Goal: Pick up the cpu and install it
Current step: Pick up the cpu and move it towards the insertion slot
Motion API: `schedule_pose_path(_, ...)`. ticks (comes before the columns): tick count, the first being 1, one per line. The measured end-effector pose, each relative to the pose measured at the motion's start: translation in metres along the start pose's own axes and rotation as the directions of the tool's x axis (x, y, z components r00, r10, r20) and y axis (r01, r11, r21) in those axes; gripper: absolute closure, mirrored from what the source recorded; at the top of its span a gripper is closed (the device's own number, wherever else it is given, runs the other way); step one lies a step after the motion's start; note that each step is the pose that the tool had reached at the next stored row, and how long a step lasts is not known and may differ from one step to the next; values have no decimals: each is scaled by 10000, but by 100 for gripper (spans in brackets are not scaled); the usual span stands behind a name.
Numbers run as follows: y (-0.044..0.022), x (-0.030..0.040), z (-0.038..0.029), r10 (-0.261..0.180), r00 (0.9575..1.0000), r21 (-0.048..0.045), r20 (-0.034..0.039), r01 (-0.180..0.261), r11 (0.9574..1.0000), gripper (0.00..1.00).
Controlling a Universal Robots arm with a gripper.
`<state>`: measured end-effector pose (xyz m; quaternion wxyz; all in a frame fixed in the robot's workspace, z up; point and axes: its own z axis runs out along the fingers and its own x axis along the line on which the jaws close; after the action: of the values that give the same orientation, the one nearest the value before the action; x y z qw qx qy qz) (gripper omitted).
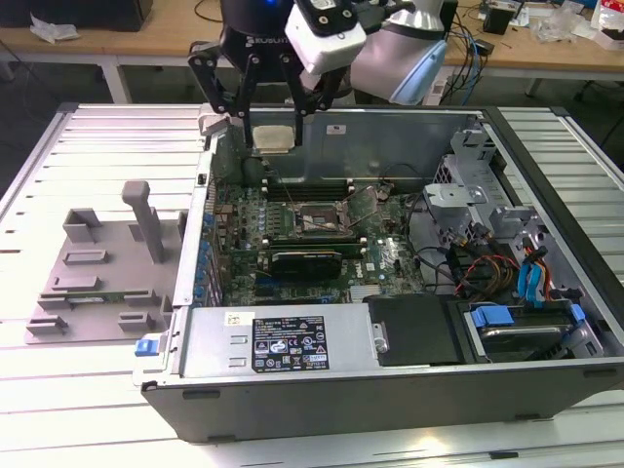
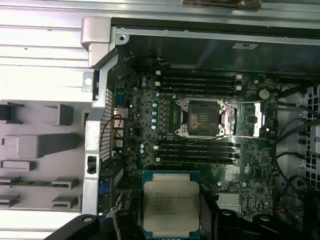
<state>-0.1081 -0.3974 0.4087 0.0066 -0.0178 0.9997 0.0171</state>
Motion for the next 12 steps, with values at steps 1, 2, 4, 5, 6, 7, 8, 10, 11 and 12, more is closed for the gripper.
schedule_pose_path(1, -1, -33, 1, -2, 10000, 0, 0, 2, 10000, 46)
schedule_pose_path(2, -1, -55, 1, -2, 10000, 0, 0, 2, 10000, 46)
schedule_pose_path(4, -2, -101, 2, 0, 10000, 0, 0, 0, 10000, 46)
schedule_pose_path(5, -1, -119, 2, -1, 10000, 1, -1, 1, 10000, 46)
schedule_pose_path(6, -1, -119, 2, 0, 10000, 1, -1, 0, 10000, 46)
schedule_pose_path(7, -1, -120, 3, 0, 10000, 0, 0, 0, 10000, 46)
schedule_pose_path(8, -1, -120, 3, 0, 10000, 0, 0, 0, 10000, 46)
schedule_pose_path(10, -2, -122, 28, -1, 10000, 1, -1, 1, 10000, 46)
schedule_pose_path(11, -2, -123, 47, -1, 10000, 1, -2, 1, 10000, 46)
schedule_pose_path(12, -3, -124, 60, -1, 10000, 4, -5, 1, 10000, 46)
